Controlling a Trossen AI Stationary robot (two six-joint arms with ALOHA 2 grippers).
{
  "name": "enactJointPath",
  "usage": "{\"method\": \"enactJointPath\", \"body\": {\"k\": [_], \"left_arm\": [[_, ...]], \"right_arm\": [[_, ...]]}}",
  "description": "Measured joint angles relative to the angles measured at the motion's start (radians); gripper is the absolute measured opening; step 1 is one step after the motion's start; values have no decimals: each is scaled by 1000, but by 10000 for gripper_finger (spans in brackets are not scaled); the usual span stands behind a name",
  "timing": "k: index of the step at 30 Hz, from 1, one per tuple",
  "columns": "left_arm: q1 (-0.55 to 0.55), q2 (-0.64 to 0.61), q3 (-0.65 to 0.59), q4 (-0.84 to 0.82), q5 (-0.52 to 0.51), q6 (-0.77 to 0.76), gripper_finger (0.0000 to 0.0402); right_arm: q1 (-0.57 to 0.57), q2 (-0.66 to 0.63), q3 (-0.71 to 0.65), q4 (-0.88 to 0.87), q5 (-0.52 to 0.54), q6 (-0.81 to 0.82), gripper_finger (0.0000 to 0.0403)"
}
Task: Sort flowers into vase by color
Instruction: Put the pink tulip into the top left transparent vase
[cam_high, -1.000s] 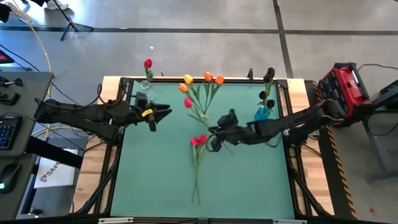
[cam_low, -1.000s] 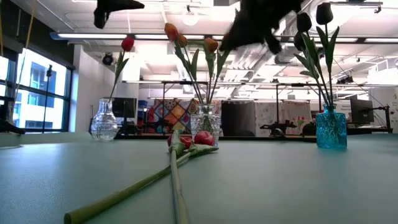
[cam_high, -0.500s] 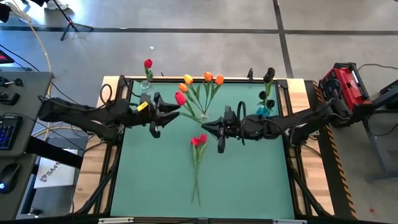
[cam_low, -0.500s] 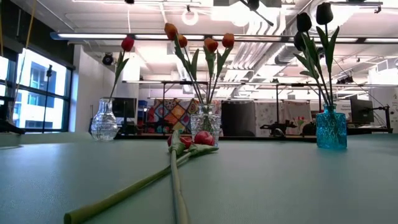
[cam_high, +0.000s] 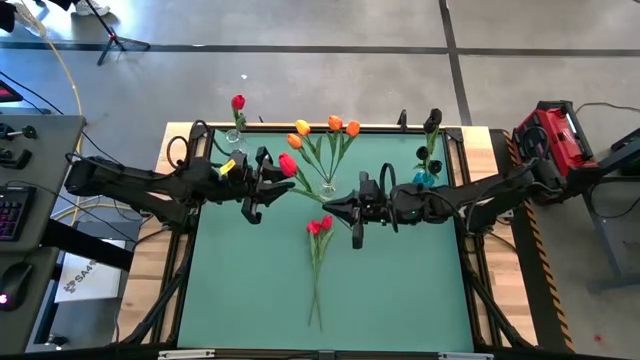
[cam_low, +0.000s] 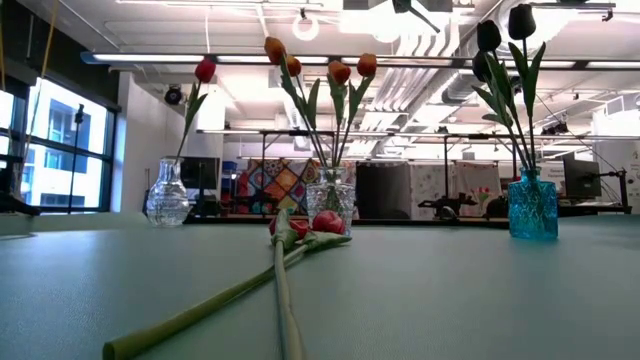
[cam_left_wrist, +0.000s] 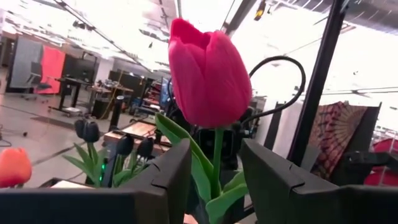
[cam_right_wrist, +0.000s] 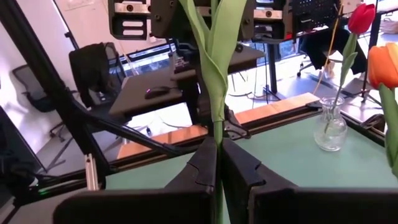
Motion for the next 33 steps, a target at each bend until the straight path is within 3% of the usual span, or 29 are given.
{"method": "enactJointPath", "body": {"k": [12,19,27,33], "left_arm": [[16,14,0,11,-5,1,76],[35,14,0,4,-2,1,12],[35,-12,1,-75,-9,3,3],[35,-177,1,-334,-149,3,1]], "right_arm": [[0,0,0,-38,-8,-1,0],[-1,0,0,-46,-7,7,6],[-21,-7,0,-55,18,46,64],[-33,-103,0,-246,32,178,116]]}}
